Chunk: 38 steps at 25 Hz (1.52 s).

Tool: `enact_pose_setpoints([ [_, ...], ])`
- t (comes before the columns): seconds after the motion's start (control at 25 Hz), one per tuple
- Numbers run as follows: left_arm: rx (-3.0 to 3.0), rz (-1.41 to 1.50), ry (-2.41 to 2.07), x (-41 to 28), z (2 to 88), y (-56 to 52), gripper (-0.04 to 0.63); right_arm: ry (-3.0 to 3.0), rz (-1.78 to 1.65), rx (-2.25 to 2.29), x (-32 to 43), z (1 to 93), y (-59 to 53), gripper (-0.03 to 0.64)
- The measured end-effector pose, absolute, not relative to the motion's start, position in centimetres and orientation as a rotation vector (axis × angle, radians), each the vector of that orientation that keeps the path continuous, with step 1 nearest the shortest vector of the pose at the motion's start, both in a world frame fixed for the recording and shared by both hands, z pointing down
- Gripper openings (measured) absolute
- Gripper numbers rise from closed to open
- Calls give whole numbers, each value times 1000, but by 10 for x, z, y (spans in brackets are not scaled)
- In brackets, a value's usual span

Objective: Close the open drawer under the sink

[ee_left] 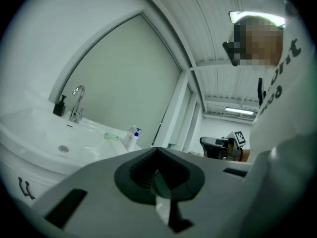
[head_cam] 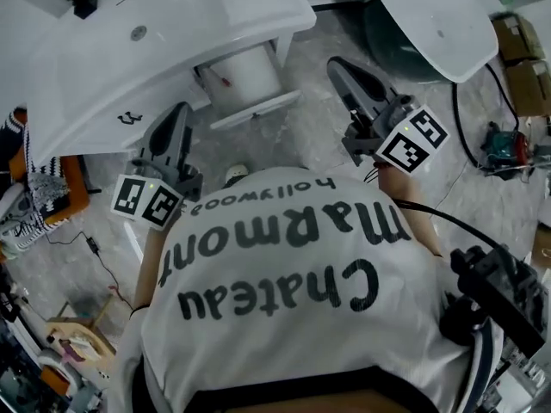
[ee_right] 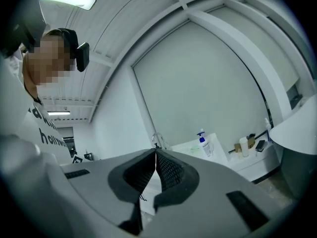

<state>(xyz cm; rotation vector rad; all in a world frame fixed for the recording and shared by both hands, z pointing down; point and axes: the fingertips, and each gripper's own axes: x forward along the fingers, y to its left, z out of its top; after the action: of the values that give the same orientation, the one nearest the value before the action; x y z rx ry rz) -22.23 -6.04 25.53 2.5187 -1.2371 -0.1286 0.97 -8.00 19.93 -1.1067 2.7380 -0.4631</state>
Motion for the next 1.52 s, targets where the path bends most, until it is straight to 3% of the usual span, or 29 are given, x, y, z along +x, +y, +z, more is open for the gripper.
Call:
enact_pose_setpoints([
  [0.44,2355,-255,-1640,-181,283,-23,9,2849,-613,-856,45,239,-82,12],
  [0.72,2217,-21,-1884,-186,315,-23,9,2860,-792,-770,38,274,-77,12],
  [1.12,2078,161,-1713,-141,449,-45,9,2828,-1029,-784,64,366,-78,12],
  [1.4,1944,466,-1667,-160,578,-73,12,2798,-1165,-875,62,431,-91,12],
  [1.44,1939,504,-1642,-162,595,-76,40,2792,-1185,-886,58,441,-92,12],
  [1.52,1931,555,-1600,-163,622,-83,166,2784,-1206,-902,54,455,-94,12],
])
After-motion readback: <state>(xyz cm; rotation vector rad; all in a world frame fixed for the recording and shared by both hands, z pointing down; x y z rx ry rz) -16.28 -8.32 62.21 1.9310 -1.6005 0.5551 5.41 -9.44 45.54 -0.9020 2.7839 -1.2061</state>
